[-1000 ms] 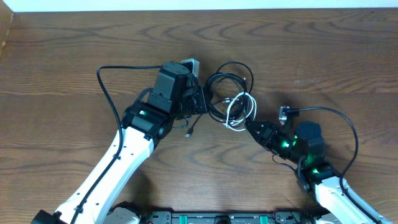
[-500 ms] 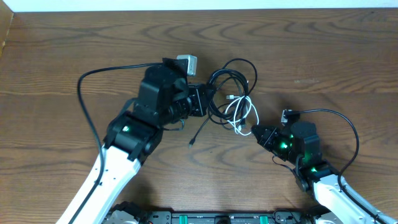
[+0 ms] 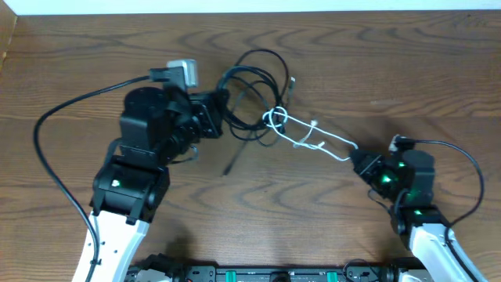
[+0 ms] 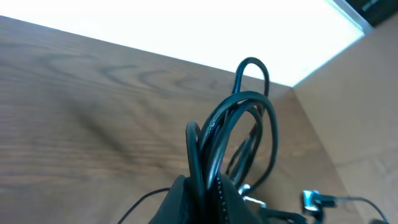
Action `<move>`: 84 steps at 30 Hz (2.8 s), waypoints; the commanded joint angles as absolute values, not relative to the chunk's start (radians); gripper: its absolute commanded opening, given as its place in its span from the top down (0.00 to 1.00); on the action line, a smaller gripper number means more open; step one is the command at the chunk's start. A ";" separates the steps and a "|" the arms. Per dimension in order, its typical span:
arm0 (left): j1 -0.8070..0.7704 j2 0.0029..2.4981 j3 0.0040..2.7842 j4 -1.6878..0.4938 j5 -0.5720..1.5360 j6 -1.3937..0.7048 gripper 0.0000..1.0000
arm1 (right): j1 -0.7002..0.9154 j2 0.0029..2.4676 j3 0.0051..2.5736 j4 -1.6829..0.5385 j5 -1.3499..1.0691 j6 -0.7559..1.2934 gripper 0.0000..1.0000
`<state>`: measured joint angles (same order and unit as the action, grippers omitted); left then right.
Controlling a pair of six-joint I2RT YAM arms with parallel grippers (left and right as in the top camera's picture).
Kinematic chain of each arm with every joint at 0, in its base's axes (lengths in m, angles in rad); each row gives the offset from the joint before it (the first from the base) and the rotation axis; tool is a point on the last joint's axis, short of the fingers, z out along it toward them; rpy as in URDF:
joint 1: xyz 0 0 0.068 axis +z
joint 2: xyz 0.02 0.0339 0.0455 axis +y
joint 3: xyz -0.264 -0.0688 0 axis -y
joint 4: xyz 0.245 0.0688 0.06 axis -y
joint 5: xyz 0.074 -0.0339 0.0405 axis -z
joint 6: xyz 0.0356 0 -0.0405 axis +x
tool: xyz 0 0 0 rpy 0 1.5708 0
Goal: Untangle cables
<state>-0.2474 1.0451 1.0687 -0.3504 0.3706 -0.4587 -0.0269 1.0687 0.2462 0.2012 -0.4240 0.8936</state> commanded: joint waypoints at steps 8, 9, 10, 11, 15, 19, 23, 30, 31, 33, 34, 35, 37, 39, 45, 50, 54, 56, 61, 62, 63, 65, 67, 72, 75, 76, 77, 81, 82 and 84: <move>-0.208 1.038 1.085 -0.334 0.476 -0.440 0.92 | -0.177 0.913 0.267 0.233 -0.533 0.733 0.97; -0.208 1.040 1.085 -0.335 0.480 -0.437 0.92 | -0.177 0.897 0.268 0.263 -0.563 0.724 0.96; -0.208 1.045 1.085 -0.335 0.480 -0.437 0.92 | -0.177 0.880 0.268 0.312 -0.615 0.737 0.95; -0.208 1.049 1.084 -0.334 0.480 -0.439 0.92 | -0.177 0.867 0.268 0.371 -0.677 0.780 0.95; -0.227 1.084 1.084 -0.334 0.501 -0.438 0.92 | -0.172 0.853 0.268 0.758 -0.917 1.034 0.93; -0.255 1.139 1.084 -0.317 0.681 -0.422 0.92 | -0.164 0.853 0.268 0.979 -0.924 1.106 0.89; -0.275 1.190 1.084 -0.301 0.927 -0.346 0.93 | -0.164 0.862 0.268 0.907 -0.892 1.054 0.86; -0.274 1.208 1.084 -0.259 1.085 -0.267 0.92 | -0.106 0.907 0.267 0.713 -0.973 0.970 0.74; -0.274 1.208 1.084 -0.242 1.085 -0.274 0.92 | -0.087 0.913 0.267 0.692 -0.983 0.959 0.70; -0.274 1.208 1.084 -0.200 1.085 -0.321 0.92 | -0.052 0.926 0.267 0.684 -1.007 0.922 0.63; -0.274 1.208 1.084 -0.185 1.085 -0.342 0.92 | -0.034 0.932 0.267 0.683 -1.013 0.903 0.61; -0.274 1.208 1.084 -0.163 1.084 -0.371 0.92 | -0.012 0.939 0.267 0.678 -1.013 0.887 0.60; -0.274 1.208 1.084 -0.130 1.084 -0.410 0.92 | 0.024 0.949 0.267 0.656 -1.011 0.867 0.60; -0.274 1.208 1.084 -0.113 1.081 -0.429 0.92 | 0.056 0.959 0.267 0.625 -1.008 0.835 0.62; -0.273 1.208 1.084 -0.113 1.037 -0.434 0.92 | 0.120 0.981 0.267 0.444 -0.933 0.765 0.69; -0.273 1.208 1.084 -0.106 0.968 -0.485 0.92 | 0.125 0.982 0.267 0.294 -0.852 0.731 0.68; -0.273 1.208 1.084 -0.107 0.868 -0.530 0.92 | 0.125 0.982 0.267 0.266 -0.868 0.716 0.62; -0.274 1.208 1.084 -0.108 0.778 -0.595 0.92 | 0.125 0.982 0.267 0.281 -0.926 0.696 0.59; -0.274 1.208 1.084 -0.131 0.643 -0.693 0.92 | 0.125 0.982 0.267 0.305 -1.063 0.671 0.53; -0.274 1.208 1.084 -0.137 0.625 -0.713 0.92 | 0.126 0.982 0.267 0.324 -1.090 0.671 0.53; -0.274 1.208 1.084 -0.144 0.610 -0.730 0.92 | 0.126 0.982 0.267 0.353 -1.117 0.671 0.52; -0.274 1.208 1.084 -0.157 0.593 -0.759 0.93 | 0.130 0.982 0.267 0.437 -1.156 0.672 0.51; -0.274 1.208 1.084 -0.169 0.592 -0.786 0.93 | 0.145 0.982 0.267 0.516 -1.147 0.672 0.46; -0.300 1.208 1.084 -0.175 0.593 -0.873 0.92 | 0.223 0.982 0.267 0.569 -0.955 0.632 0.38; -0.323 1.208 1.084 -0.175 0.590 -0.897 0.92 | 0.290 0.990 0.267 0.543 -0.834 0.608 0.43; -0.329 1.208 1.084 -0.175 0.590 -0.897 0.92 | 0.311 0.994 0.267 0.538 -0.804 0.601 0.44; -0.335 1.208 1.084 -0.175 0.590 -0.897 0.93 | 0.333 0.998 0.267 0.534 -0.777 0.596 0.46; -0.359 1.208 1.084 -0.175 0.590 -0.949 0.92 | 0.417 1.013 0.267 0.518 -0.630 0.586 0.53; -0.366 1.208 1.084 -0.175 0.590 -0.957 0.92 | 0.438 1.017 0.267 0.514 -0.580 0.578 0.53; -0.381 1.208 1.084 -0.175 0.590 -0.956 0.92 | 0.467 1.024 0.267 0.511 -0.497 0.576 0.56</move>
<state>-0.3634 1.2167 1.0687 -0.1799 0.5945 -0.9180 0.4294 1.0149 0.2626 0.5133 -0.6865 0.6106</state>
